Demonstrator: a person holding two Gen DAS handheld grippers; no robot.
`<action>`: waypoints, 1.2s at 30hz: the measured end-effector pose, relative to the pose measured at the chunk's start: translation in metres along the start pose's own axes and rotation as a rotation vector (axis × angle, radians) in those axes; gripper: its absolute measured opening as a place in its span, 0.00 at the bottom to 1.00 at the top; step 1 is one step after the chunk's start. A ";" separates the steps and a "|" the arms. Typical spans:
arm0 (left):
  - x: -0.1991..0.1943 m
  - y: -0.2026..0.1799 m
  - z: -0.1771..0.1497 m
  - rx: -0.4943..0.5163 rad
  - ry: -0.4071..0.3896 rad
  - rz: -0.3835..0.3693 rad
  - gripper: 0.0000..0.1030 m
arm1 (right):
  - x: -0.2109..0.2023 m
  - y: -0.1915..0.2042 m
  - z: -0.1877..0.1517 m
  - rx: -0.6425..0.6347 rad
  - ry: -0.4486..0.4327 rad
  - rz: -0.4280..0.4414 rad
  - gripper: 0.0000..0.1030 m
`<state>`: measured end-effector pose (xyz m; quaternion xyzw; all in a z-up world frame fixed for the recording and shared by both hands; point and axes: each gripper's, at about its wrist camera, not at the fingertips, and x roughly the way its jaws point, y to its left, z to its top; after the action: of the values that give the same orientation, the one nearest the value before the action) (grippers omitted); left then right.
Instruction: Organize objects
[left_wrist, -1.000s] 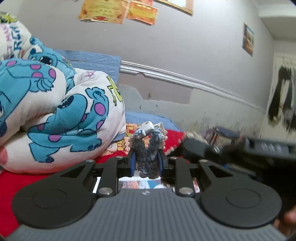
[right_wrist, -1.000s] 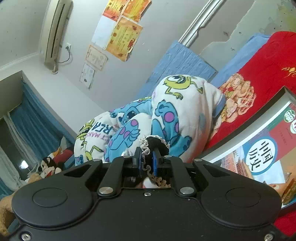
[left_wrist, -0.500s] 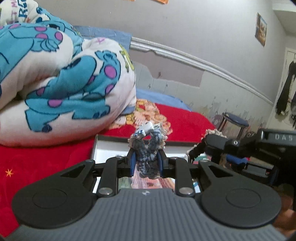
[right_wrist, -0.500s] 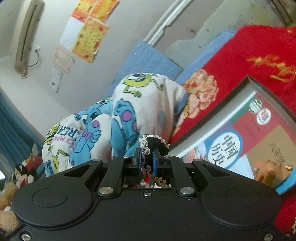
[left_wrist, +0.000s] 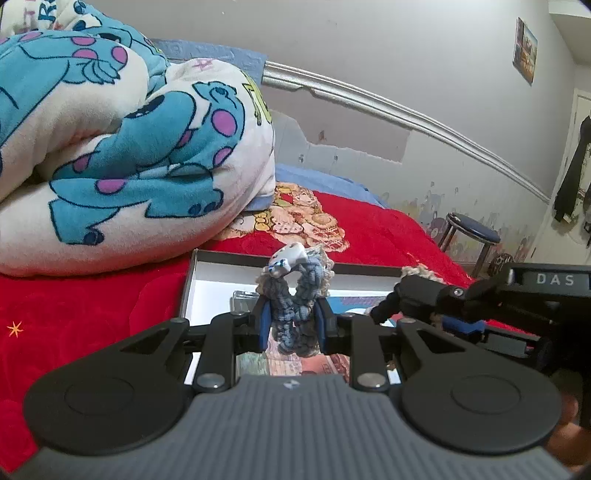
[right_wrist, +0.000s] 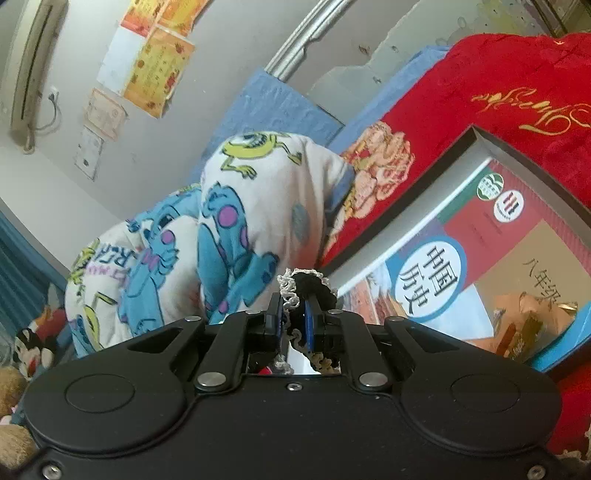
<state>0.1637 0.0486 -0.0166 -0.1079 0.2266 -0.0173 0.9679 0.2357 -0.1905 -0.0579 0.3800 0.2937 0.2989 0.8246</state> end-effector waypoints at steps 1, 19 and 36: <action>0.001 0.000 -0.001 0.001 0.002 0.002 0.28 | 0.001 0.000 -0.001 -0.003 0.005 -0.006 0.12; 0.021 -0.027 -0.021 0.100 0.075 0.002 0.29 | 0.006 -0.009 -0.007 0.014 0.009 -0.081 0.14; 0.025 -0.026 -0.025 0.097 0.095 0.028 0.31 | 0.008 -0.018 -0.010 0.051 0.016 -0.118 0.14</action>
<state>0.1756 0.0166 -0.0434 -0.0568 0.2726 -0.0197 0.9603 0.2389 -0.1901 -0.0796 0.3803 0.3297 0.2454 0.8285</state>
